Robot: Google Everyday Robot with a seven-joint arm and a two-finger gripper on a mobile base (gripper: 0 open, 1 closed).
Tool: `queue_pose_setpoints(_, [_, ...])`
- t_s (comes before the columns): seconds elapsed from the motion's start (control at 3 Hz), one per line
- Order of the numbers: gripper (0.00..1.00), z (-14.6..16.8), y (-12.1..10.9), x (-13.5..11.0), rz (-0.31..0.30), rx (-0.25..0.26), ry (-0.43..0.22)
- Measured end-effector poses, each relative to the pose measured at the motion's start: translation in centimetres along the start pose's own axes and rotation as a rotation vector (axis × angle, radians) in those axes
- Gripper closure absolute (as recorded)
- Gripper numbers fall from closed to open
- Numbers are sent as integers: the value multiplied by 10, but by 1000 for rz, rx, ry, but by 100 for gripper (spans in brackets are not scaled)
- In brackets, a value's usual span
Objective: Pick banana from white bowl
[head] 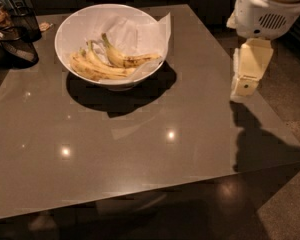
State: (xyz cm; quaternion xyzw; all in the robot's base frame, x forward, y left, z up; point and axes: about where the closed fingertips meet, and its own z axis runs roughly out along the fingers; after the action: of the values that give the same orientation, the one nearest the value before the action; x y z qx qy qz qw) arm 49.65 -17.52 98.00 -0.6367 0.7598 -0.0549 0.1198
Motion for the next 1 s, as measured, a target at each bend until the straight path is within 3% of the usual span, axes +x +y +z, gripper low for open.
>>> queue_pose_setpoints(0.33, [0,2,-7,-9,10,-5,-37])
queue_pose_setpoints(0.67, [0,0,-31,-32,-1,-19,-61])
queue_pose_setpoints(1.0, [0,-6,-71,-71,-29,15,-96])
